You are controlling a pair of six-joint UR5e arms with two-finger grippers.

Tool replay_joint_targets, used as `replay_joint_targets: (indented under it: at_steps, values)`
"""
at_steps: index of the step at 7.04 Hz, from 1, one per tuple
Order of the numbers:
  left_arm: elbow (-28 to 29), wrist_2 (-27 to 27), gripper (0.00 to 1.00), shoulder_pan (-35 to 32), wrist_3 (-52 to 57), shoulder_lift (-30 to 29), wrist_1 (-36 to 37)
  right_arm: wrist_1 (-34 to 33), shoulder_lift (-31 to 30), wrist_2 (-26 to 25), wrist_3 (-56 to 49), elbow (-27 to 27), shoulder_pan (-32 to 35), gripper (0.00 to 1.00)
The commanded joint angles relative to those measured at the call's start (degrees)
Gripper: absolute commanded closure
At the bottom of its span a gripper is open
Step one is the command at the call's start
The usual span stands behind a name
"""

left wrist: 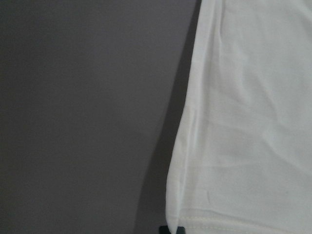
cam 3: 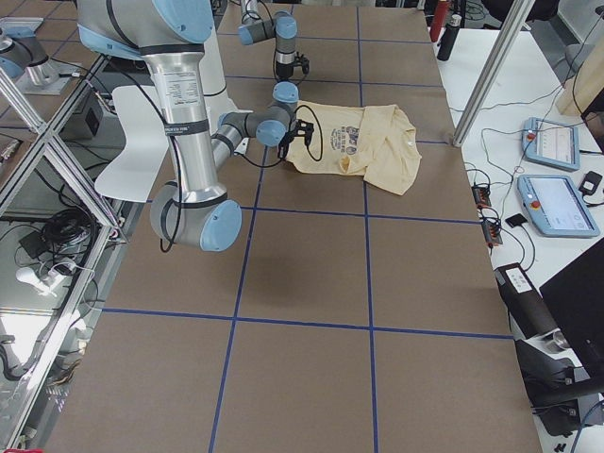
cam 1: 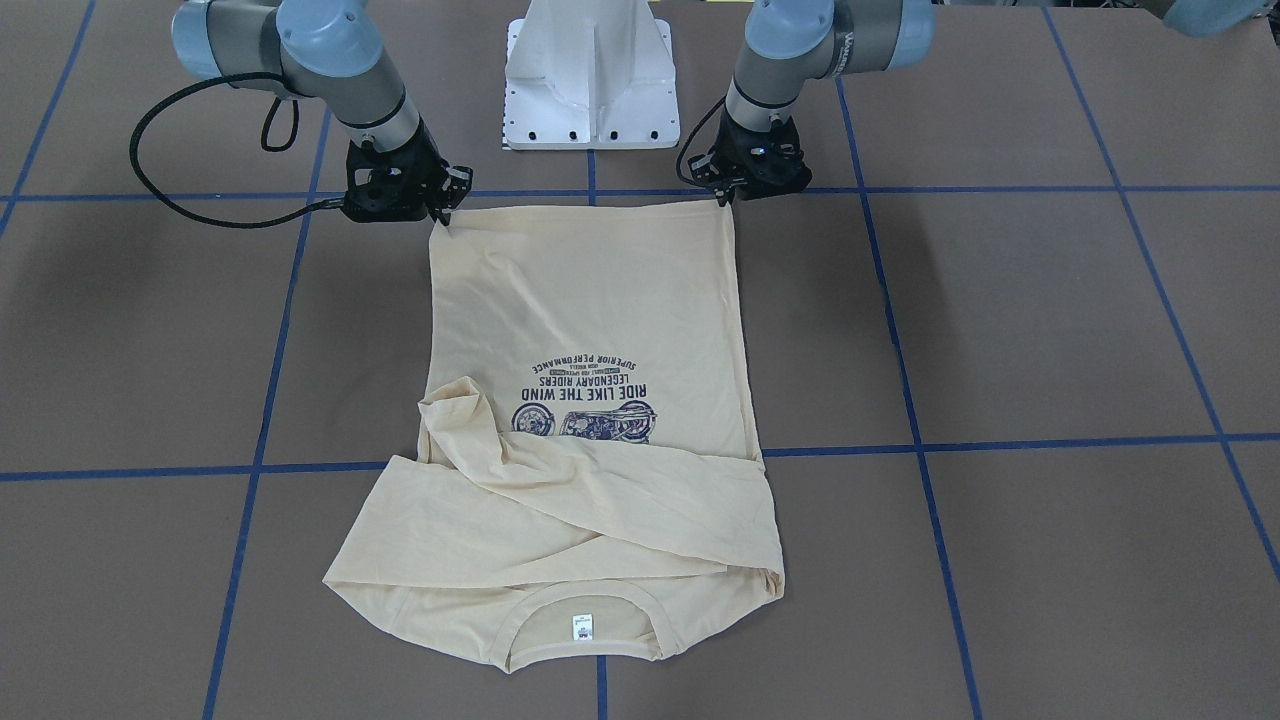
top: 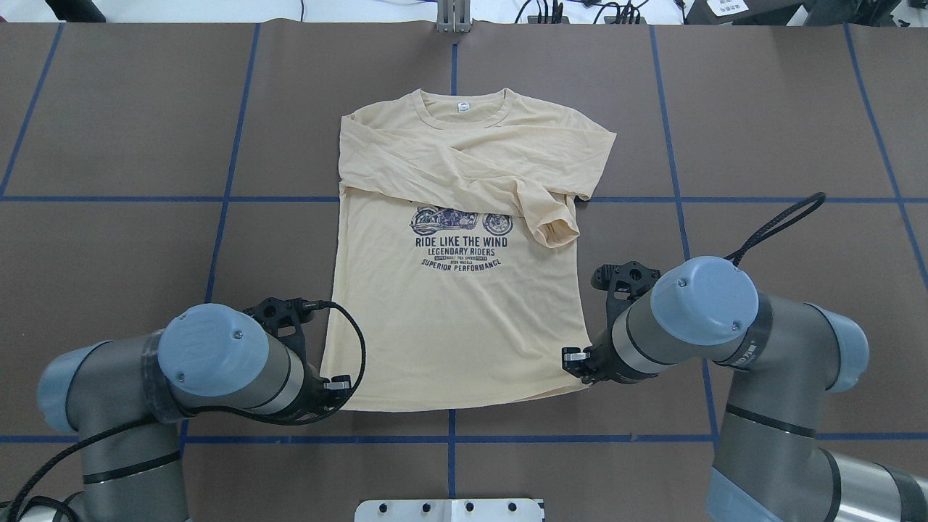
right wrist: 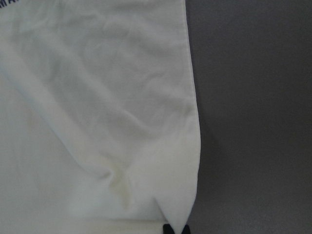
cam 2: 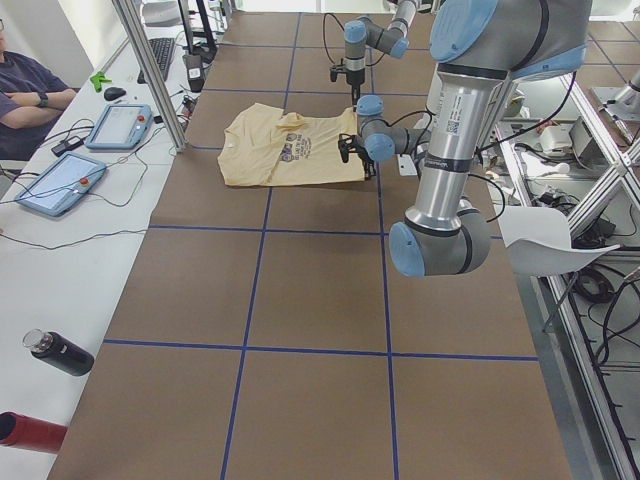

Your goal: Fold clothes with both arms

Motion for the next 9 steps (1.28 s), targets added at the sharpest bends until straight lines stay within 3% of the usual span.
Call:
replay_joint_targets:
  at_steps: [1,2,4,6,7,9]
  values:
    - [-4.22,-1.15,1.00,-0.01,0.19,2.08,0.01,0.14,-3.36,2.73,0.05,4.08,0.25,1.00]
    - [-5.28,-2.81,1.00,0.95,0.19,1.91,0.01,0.14,-5.03,3.79,0.22,6.01,0.16,1.00]
    - [-8.70,-6.25,1.00,3.92,0.10,1.91,0.09,0.31,-8.98,15.70,1.63,8.65,0.16,1.00]
    - [-11.34,-8.43,1.00,3.42,0.01,1.47,0.53,0.75,-7.44,16.29,0.94,8.32,1.90,1.00]
    - [-10.92,-8.19,1.00,0.11,0.62,1.12,0.45,0.67,-3.07,16.55,0.49,7.01,8.70,1.00]
    - [-4.46,-8.19,1.00,-10.59,7.43,-3.94,0.44,0.32,3.18,16.20,-7.01,0.35,17.88,1.00]
